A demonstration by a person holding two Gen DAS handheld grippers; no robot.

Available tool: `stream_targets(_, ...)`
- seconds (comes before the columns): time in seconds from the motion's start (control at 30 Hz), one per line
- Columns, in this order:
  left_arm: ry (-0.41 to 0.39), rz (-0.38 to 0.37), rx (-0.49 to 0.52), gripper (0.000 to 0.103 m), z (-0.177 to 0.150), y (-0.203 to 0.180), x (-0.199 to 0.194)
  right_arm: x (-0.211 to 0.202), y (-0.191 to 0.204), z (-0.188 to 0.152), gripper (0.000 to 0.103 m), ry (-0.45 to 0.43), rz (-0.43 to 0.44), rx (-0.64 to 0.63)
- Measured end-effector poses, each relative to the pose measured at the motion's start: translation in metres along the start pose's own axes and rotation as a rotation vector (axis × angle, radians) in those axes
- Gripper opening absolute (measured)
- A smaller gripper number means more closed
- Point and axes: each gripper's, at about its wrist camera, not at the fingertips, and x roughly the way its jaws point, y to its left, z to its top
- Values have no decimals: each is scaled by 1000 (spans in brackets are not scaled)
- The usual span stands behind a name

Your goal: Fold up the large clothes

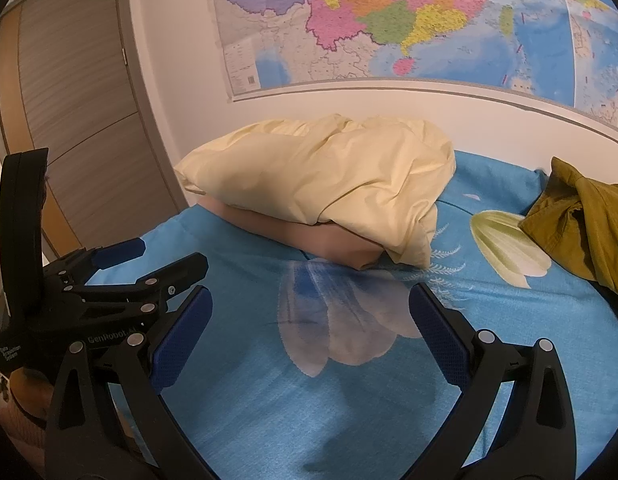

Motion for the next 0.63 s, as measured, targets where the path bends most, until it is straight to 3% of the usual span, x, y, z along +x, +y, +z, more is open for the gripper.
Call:
stream_targets(0.33, -15, -19, 1, 96, -1, 0, 2, 2, 0, -1, 97, 5, 0, 4)
stream_targets(0.63, 40, -66, -28, 96, -2, -5, 13, -1, -8, -4, 97, 4, -20, 15)
